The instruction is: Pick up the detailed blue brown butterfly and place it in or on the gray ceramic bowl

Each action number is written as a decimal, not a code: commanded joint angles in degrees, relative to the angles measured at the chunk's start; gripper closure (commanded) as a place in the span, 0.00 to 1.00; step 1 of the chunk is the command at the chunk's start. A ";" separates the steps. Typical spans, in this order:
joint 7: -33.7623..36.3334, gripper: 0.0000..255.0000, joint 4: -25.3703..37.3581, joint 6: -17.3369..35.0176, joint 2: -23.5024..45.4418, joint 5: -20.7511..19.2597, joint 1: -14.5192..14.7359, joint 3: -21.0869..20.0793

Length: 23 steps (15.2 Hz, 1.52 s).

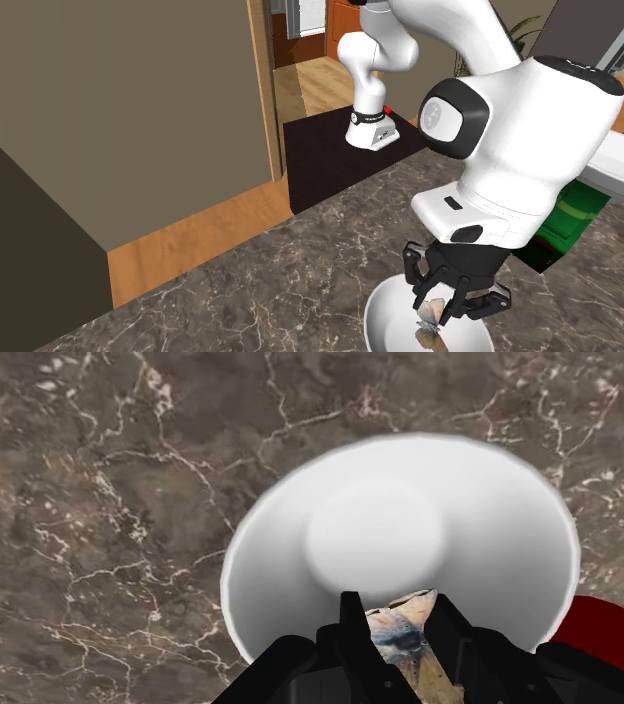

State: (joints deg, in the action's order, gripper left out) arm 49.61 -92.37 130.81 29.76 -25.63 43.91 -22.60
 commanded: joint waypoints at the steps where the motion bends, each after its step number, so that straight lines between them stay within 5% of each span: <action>1: 0.49 1.00 -0.52 1.21 0.72 -0.55 0.14 0.32; 10: 0.90 1.00 -0.91 2.15 1.33 -1.00 0.28 0.59; 11: 0.90 0.00 -0.91 2.15 1.33 -1.00 0.28 0.59; 23: -0.46 0.00 -1.50 -2.00 -3.69 1.54 -0.55 -1.08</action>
State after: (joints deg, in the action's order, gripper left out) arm 49.10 -93.76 128.86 26.20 -24.13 43.36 -23.64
